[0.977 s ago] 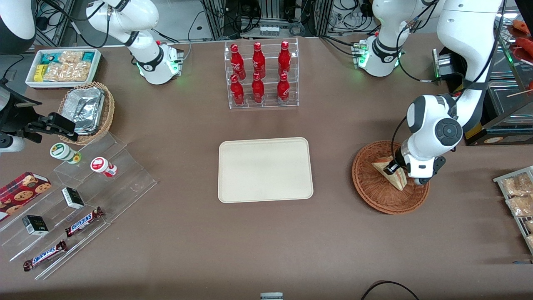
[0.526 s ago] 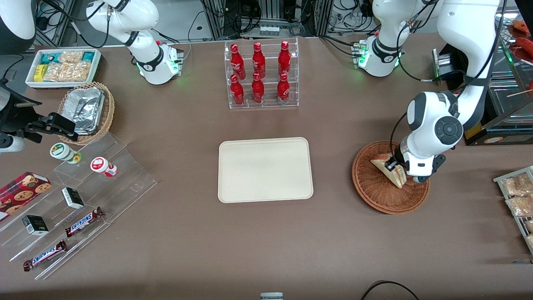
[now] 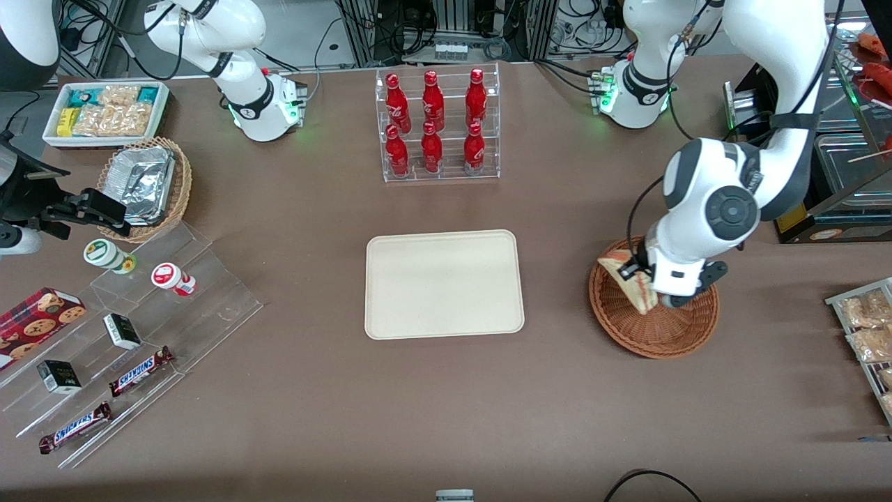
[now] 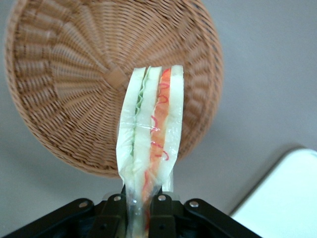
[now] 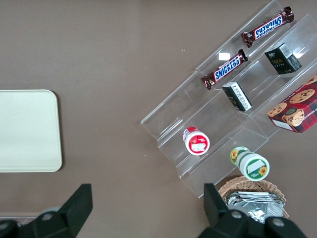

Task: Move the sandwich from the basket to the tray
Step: 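Lift the sandwich and carry it over the cream tray, then lower the sandwich onto the tray and open the left gripper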

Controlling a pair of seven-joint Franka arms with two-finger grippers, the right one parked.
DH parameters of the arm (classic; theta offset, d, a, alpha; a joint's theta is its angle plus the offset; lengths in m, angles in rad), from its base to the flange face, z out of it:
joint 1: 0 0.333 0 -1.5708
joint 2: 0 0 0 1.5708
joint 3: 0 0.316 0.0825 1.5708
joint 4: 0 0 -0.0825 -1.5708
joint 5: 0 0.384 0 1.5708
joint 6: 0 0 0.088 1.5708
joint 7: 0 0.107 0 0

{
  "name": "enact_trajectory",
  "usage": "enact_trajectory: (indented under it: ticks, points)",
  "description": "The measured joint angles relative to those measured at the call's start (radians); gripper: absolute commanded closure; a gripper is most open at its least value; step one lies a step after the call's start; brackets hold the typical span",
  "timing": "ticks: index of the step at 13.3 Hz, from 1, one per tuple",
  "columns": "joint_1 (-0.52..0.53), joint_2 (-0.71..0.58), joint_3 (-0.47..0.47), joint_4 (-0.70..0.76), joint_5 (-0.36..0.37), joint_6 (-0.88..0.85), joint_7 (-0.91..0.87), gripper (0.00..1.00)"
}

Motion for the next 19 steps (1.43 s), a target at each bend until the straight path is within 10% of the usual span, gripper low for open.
enact_trajectory:
  ticks: [19]
  points:
    - [-0.480, 0.551, -0.076, 0.632, 0.070, -0.066, -0.178, 1.00]
